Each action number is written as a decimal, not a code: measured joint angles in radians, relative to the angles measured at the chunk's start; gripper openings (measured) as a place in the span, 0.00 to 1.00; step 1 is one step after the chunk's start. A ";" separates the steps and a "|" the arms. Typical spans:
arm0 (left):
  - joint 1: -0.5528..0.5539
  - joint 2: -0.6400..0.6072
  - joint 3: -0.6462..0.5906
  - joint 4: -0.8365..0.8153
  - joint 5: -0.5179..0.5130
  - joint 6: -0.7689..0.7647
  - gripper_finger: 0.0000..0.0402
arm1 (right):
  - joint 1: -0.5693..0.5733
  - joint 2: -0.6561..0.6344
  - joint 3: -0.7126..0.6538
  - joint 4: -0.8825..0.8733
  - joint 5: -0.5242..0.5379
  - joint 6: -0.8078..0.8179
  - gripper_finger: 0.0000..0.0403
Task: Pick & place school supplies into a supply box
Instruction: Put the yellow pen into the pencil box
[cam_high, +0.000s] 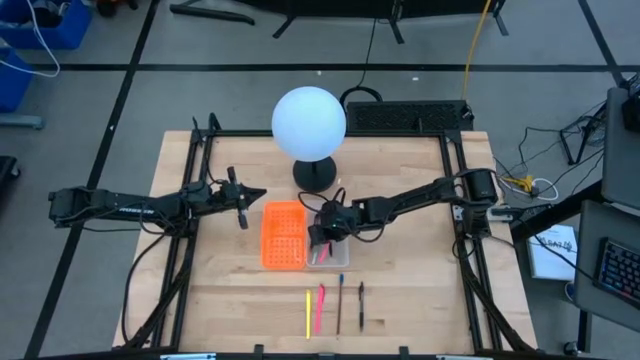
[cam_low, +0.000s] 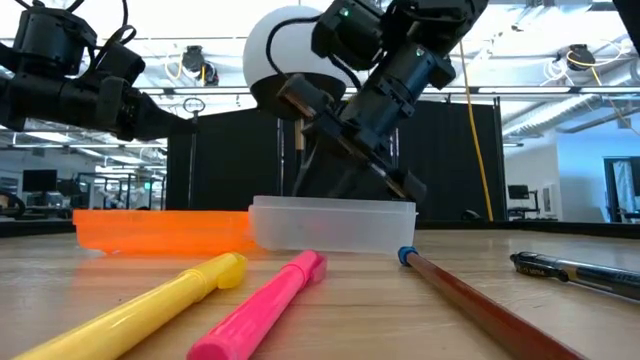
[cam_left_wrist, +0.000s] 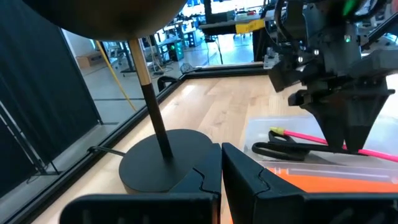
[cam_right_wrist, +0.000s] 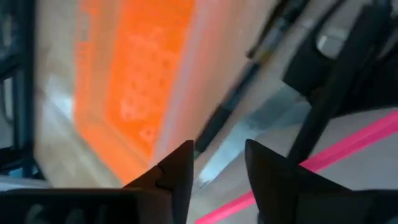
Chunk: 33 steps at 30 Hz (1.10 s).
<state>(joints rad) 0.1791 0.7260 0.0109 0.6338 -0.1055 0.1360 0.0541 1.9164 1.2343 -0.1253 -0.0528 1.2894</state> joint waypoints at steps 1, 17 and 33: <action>0.000 0.000 0.000 0.000 0.000 0.000 0.05 | 0.000 -0.013 0.000 0.000 -0.001 -0.017 0.35; 0.000 0.000 0.000 -0.003 -0.004 -0.070 0.05 | 0.093 -0.573 -0.343 0.115 0.265 -0.804 0.02; 0.000 0.000 0.000 -0.002 -0.030 0.105 0.05 | 0.078 -1.040 -0.813 0.475 0.178 -1.183 0.00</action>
<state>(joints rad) 0.1793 0.7258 0.0109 0.6315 -0.1355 0.2408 0.1317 0.8765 0.4212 0.3500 0.1252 0.1059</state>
